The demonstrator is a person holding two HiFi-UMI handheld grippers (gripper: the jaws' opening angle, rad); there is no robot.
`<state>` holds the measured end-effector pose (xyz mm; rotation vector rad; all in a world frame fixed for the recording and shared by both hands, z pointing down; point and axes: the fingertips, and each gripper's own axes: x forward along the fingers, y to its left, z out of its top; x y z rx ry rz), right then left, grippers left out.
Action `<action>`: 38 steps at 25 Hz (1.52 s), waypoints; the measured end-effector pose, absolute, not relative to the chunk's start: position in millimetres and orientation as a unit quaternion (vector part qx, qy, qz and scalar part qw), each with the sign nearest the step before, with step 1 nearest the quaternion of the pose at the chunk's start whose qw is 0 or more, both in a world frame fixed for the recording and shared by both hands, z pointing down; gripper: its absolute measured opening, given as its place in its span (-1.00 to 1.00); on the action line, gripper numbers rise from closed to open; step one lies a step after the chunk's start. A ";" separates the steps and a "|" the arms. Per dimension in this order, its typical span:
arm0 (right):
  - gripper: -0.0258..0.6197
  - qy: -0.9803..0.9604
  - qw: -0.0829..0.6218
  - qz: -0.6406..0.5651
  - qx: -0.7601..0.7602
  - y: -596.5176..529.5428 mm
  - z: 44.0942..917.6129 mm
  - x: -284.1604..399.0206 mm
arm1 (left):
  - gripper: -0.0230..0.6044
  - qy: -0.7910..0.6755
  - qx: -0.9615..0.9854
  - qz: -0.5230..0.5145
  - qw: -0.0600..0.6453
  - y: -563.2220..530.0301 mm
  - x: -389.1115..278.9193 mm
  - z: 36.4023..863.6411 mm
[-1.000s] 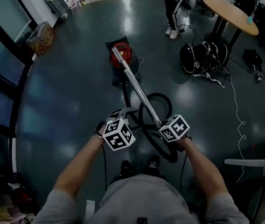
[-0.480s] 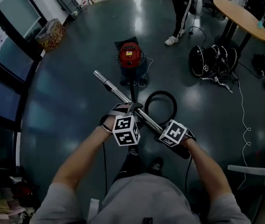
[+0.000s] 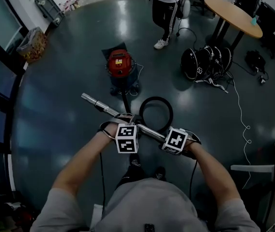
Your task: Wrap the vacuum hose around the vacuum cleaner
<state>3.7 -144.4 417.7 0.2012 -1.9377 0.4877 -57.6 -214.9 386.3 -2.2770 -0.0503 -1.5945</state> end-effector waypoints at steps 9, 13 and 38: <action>-0.45 -0.777 0.586 0.218 0.074 -179.2 415.1 -12.9 | 0.01 -0.067 -0.807 -0.554 0.193 -252.1 -82.0 401.1; -0.45 -0.761 0.609 0.214 0.058 -184.1 414.3 -24.7 | 0.01 -0.089 -0.797 -0.560 0.206 -261.1 -98.8 413.6; -0.41 -0.758 0.644 -0.023 0.104 -274.3 380.2 17.1 | -0.56 -0.051 -0.849 -0.524 0.044 -265.6 -74.3 446.2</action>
